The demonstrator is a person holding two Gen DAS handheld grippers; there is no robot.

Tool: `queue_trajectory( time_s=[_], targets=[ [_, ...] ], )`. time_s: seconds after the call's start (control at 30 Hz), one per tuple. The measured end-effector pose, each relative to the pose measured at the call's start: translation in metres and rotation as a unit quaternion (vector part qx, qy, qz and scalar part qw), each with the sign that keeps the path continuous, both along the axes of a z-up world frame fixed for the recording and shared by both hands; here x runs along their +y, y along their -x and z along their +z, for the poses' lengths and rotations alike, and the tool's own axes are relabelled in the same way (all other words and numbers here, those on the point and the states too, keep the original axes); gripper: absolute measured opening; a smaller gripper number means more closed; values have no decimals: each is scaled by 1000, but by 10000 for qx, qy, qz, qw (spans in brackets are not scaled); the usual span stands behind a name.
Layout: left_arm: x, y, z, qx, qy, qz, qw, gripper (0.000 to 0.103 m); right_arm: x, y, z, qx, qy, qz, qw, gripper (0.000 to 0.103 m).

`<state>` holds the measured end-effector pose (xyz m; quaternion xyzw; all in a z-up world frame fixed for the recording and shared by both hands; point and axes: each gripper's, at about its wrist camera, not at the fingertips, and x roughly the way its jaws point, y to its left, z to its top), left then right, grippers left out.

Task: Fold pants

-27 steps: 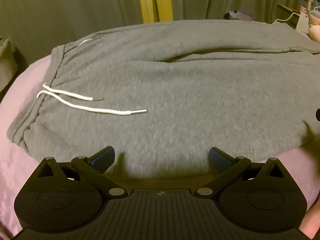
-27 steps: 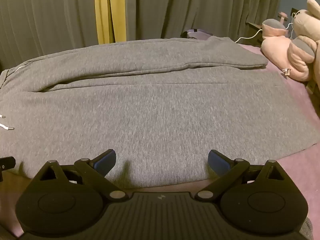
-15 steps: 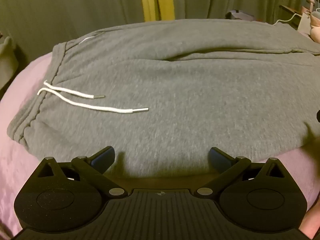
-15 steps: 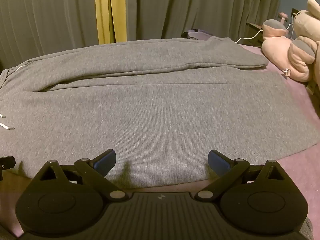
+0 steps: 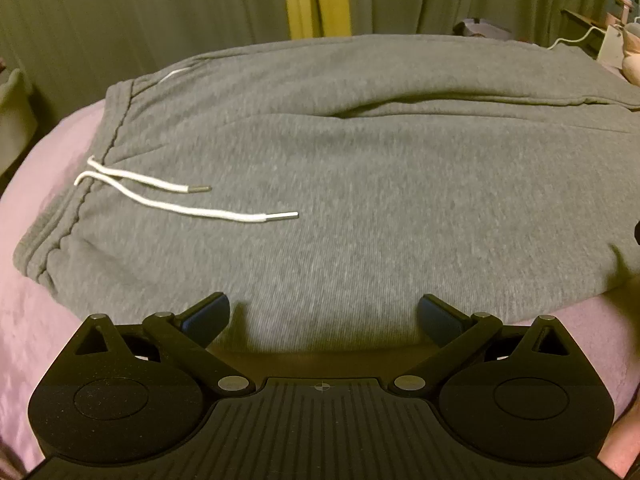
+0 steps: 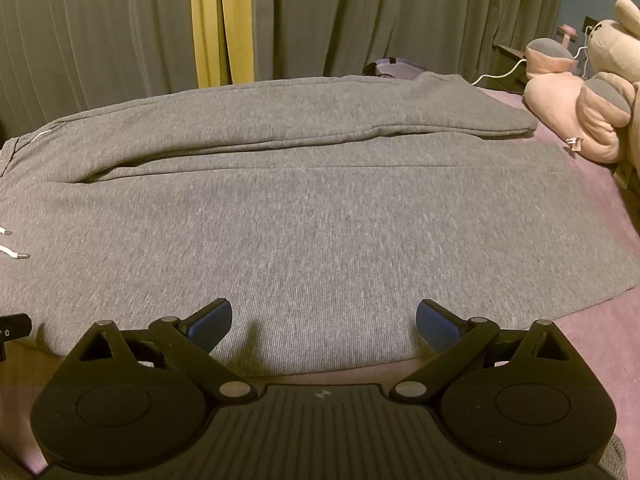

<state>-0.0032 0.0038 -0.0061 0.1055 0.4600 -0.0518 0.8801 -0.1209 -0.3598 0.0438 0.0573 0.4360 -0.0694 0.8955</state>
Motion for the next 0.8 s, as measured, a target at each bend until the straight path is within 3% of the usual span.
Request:
queue_trajectory(
  time_s=[0.8],
  targets=[
    [1,0,-1,72,77,68,9999,103,-1,0,-1,2,4,1,10000,99]
  ],
)
